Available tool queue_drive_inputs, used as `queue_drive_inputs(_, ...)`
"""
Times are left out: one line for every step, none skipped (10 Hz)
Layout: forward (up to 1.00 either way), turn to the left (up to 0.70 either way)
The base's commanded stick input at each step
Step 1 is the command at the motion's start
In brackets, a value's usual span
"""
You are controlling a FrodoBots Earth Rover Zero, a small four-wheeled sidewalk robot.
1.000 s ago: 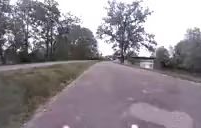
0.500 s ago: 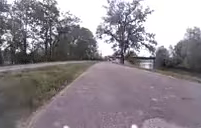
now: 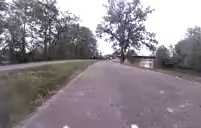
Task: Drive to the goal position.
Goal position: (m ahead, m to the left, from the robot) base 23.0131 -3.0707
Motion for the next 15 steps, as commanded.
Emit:
queue_drive_inputs(1.0,0.0)
queue_drive_inputs(1.0,0.0)
queue_drive_inputs(1.0,0.0)
queue_drive_inputs(1.0,0.0)
queue_drive_inputs(1.0,0.0)
queue_drive_inputs(1.0,0.0)
queue_drive_inputs(1.0,0.0)
queue_drive_inputs(1.0,0.0)
queue_drive_inputs(1.0,0.0)
queue_drive_inputs(1.0,0.0)
queue_drive_inputs(1.0,0.0)
queue_drive_inputs(1.0,0.0)
queue_drive_inputs(1.0,-0.07)
queue_drive_inputs(1.0,-0.32)
queue_drive_inputs(1.0,-0.4)
